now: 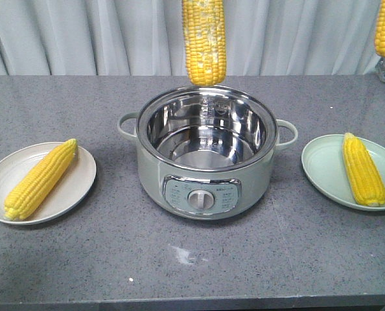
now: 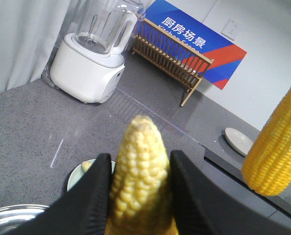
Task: Distribute corn equally
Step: 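Drive the base along the counter holding a cob in each gripper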
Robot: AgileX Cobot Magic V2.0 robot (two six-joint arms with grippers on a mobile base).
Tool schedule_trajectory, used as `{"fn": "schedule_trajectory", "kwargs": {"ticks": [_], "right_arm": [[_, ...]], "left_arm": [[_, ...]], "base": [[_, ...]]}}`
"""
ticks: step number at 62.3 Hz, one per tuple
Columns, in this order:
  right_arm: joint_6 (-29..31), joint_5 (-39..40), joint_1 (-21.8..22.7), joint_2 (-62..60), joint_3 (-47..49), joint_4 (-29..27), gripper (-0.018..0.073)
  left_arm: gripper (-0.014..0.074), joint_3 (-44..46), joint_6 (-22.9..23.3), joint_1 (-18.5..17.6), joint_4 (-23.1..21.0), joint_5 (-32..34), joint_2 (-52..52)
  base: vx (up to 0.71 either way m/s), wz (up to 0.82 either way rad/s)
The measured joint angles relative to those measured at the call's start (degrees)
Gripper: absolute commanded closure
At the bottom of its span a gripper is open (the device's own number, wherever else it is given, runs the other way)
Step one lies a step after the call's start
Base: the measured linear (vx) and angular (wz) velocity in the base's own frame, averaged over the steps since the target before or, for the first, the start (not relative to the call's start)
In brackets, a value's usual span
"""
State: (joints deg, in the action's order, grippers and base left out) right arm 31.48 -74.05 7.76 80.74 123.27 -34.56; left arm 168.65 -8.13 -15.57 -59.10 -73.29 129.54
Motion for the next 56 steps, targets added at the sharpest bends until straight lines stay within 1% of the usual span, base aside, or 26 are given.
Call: {"fn": "schedule_trajectory", "kwargs": {"ticks": [34,56], "right_arm": [[0.00,0.00,0.00,0.00,0.00,0.00,0.0564],[0.00,0.00,0.00,0.00,0.00,-0.05,0.0564]], "left_arm": [[0.0603,0.00,0.00,0.00,0.05,-0.02,0.00],[0.0603,0.00,0.00,0.00,0.05,-0.02,0.00]], "base": [[0.00,-0.01],[-0.01,-0.10]]}}
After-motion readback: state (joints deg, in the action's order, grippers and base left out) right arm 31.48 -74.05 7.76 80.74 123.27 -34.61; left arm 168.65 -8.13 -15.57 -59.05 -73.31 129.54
